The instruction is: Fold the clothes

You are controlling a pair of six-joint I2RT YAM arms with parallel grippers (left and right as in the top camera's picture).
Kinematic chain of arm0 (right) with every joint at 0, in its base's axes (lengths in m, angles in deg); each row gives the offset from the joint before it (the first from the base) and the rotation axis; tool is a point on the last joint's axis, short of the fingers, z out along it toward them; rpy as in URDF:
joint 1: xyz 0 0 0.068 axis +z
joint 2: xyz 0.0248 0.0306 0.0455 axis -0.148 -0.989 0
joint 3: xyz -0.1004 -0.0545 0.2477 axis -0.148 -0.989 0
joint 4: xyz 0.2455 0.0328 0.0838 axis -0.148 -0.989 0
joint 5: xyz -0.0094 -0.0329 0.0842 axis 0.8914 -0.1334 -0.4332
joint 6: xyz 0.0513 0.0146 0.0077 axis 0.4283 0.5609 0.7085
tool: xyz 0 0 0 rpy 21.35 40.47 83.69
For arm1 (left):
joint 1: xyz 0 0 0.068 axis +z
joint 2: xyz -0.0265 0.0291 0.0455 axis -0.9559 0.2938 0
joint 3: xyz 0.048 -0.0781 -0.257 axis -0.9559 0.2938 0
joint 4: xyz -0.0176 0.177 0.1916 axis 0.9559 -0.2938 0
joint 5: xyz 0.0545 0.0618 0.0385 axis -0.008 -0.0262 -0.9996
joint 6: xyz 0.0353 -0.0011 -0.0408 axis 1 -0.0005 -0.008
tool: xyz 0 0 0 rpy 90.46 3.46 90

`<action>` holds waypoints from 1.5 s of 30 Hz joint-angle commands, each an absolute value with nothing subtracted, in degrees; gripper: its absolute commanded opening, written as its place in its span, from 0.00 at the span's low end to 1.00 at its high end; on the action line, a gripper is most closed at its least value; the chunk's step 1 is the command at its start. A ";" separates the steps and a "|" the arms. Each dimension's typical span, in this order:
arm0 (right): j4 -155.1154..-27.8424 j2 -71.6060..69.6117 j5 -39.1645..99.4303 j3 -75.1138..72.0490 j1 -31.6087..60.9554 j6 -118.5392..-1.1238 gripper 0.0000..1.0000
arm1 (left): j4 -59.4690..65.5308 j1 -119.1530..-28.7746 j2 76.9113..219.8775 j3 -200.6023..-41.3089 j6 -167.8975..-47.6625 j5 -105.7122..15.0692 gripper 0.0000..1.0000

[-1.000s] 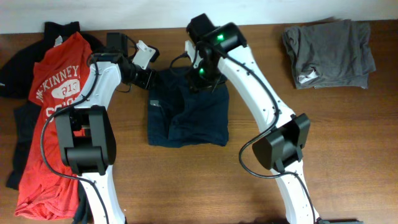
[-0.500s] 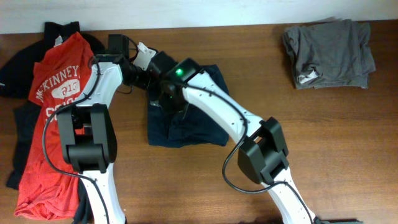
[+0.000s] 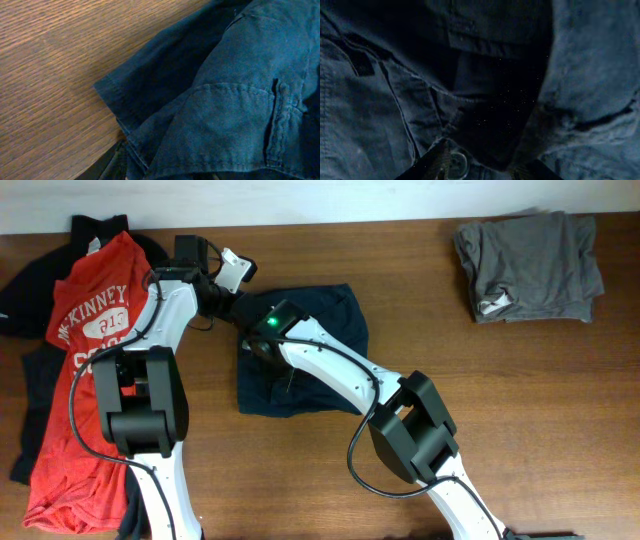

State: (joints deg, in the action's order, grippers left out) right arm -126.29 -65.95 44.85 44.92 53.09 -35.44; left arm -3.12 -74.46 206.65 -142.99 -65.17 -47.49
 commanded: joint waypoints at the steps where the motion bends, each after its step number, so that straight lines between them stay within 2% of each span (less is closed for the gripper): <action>1: -124.67 -65.60 46.80 44.49 53.13 -32.93 0.43 | -2.79 -74.67 207.16 -144.19 -65.74 -47.29 0.42; 36: -119.69 -65.55 45.95 42.13 53.55 -33.38 0.43 | -2.62 -74.63 207.16 -144.19 -65.72 -47.33 0.42; 40: -120.45 -65.55 45.88 42.13 54.27 -33.38 0.21 | -2.58 -74.63 207.16 -144.19 -65.72 -47.31 0.42; 41: -120.89 -65.55 45.73 42.13 54.55 -33.38 0.09 | -2.58 -74.63 207.16 -144.21 -65.74 -47.33 0.41; 43: -121.63 -65.55 45.71 42.13 54.97 -33.41 0.04 | -2.58 -74.63 207.16 -144.19 -65.72 -47.33 0.38; 45: -122.44 -65.55 45.68 42.13 55.38 -33.43 0.04 | -2.47 -74.63 207.16 -144.19 -65.74 -47.31 0.37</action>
State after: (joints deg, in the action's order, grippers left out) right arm -121.74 -65.95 45.03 42.63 53.85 -33.60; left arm -2.75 -74.46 206.65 -142.99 -65.32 -47.49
